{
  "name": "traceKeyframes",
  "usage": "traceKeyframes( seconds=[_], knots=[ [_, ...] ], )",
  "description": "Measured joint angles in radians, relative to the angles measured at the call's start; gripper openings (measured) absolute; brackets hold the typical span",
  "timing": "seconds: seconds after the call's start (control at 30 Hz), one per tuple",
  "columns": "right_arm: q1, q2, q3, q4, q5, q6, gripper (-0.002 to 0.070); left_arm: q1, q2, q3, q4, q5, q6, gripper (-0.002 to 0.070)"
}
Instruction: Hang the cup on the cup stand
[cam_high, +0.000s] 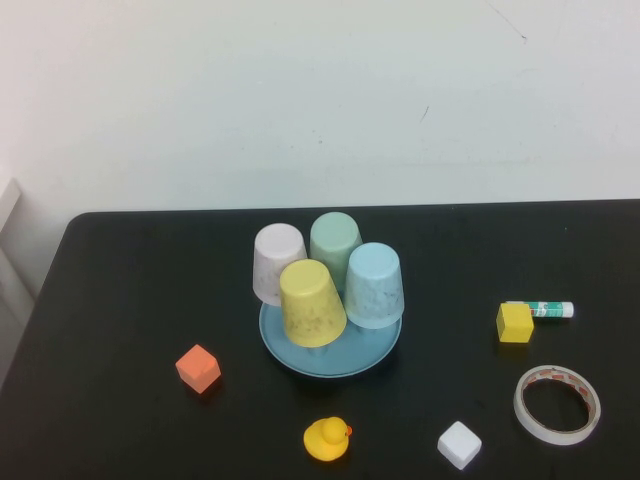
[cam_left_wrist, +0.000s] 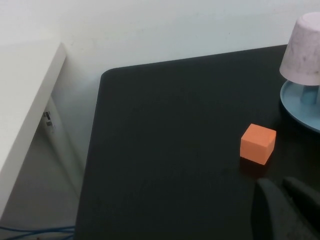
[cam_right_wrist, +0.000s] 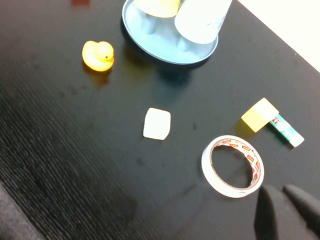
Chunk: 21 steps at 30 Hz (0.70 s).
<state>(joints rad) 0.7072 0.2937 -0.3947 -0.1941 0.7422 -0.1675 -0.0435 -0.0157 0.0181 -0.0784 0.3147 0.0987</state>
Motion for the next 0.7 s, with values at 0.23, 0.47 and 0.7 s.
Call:
traceKeyframes(
  seconds=[0.23,0.47,0.7],
  knots=[
    [0.0,0.0,0.0,0.0,0.0,0.0,-0.0002,0.0,0.0,-0.002,0.024,0.007,0.006,-0.0001],
    [0.0,0.0,0.0,0.0,0.0,0.0,-0.0002,0.0,0.0,-0.002,0.029,0.011,0.006,-0.0001],
    [0.0,0.0,0.0,0.0,0.0,0.0,-0.0002,0.0,0.0,-0.004,0.03,0.011,0.006,-0.0001]
  ],
)
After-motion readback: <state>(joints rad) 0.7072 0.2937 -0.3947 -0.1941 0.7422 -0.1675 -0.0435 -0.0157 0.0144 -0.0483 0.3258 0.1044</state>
